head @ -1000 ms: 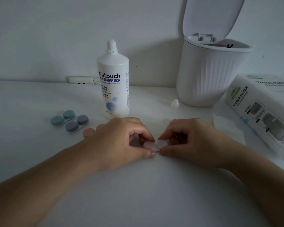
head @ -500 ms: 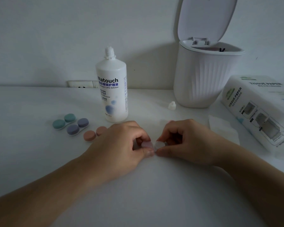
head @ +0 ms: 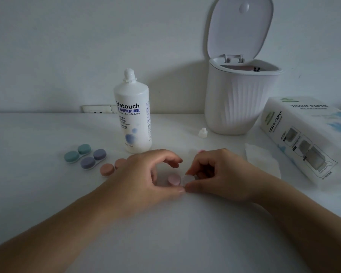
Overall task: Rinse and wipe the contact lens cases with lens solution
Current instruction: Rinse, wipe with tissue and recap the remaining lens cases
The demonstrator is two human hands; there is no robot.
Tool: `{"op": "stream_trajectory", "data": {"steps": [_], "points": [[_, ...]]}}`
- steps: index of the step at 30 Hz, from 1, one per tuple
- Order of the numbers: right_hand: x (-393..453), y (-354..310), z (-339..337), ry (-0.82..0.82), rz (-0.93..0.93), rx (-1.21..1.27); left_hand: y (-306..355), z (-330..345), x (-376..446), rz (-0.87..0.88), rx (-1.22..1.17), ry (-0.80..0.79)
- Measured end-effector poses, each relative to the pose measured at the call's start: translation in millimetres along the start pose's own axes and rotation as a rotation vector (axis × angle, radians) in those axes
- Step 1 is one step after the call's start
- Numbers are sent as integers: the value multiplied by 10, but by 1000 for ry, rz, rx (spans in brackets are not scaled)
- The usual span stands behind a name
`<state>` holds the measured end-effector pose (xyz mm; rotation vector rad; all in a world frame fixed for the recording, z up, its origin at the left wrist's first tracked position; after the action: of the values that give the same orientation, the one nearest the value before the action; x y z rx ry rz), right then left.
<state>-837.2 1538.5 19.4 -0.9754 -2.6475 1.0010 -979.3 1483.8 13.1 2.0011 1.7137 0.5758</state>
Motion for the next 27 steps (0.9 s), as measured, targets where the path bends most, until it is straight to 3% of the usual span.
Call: {"op": "stream_trajectory", "data": {"steps": [11,16,22,27], "points": [[6,20,-13,2,11,-8,76,-45,1,98,-39,19],[4,21,-19,3,13,12,12,6,-19,38,34,15],[-3,12,-20,4,12,11,122,-22,30,182,-119,-15],[-7,1,-23,-2,11,1,104,-30,13,121,-15,3]]}}
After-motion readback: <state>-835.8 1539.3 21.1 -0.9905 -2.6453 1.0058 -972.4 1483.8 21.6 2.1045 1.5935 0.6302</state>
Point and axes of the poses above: each hand's wrist, its own x-axis towards the middle knuckle, its own z-axis out of the palm, y = z × x, the point moved 10 cm from there along x, towards the middle knuckle, and after that the axes turned 13 degrees about -y, right-handed, at the moved point
